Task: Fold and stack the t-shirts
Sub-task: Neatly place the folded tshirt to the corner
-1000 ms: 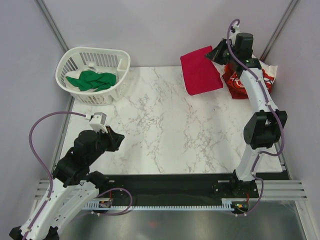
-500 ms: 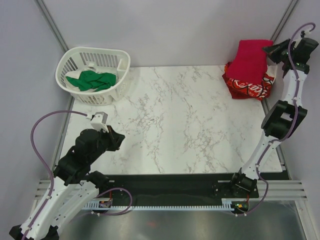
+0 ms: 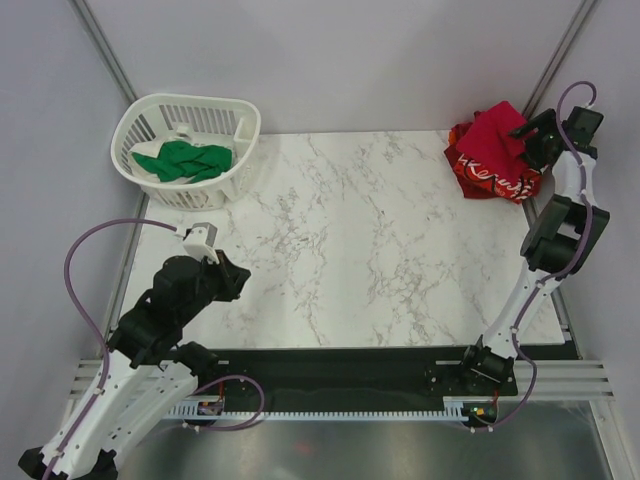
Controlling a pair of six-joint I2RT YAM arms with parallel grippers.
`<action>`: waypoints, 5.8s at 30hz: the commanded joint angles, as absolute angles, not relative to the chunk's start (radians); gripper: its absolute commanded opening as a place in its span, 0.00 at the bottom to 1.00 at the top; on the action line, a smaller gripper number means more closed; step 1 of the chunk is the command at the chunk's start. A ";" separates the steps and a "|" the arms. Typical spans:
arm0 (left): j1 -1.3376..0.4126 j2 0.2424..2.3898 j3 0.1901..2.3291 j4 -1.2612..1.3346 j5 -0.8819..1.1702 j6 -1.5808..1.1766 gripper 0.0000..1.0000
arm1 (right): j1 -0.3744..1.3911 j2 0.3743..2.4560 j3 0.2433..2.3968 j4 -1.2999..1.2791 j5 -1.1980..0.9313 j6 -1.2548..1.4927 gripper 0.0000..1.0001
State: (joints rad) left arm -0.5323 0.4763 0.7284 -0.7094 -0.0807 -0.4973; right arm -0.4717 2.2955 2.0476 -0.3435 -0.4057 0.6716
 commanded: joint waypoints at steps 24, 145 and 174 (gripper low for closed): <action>-0.534 0.448 0.746 -0.700 -0.109 -0.465 0.13 | -0.384 2.183 2.213 -0.551 -0.321 0.523 0.35; -0.532 0.603 0.801 -0.402 -0.271 -0.272 0.88 | 0.353 0.842 0.679 -0.188 -0.120 0.538 0.94; -0.235 1.144 0.951 0.101 -0.453 -0.213 1.00 | 0.368 0.834 0.650 -0.405 0.078 0.538 0.98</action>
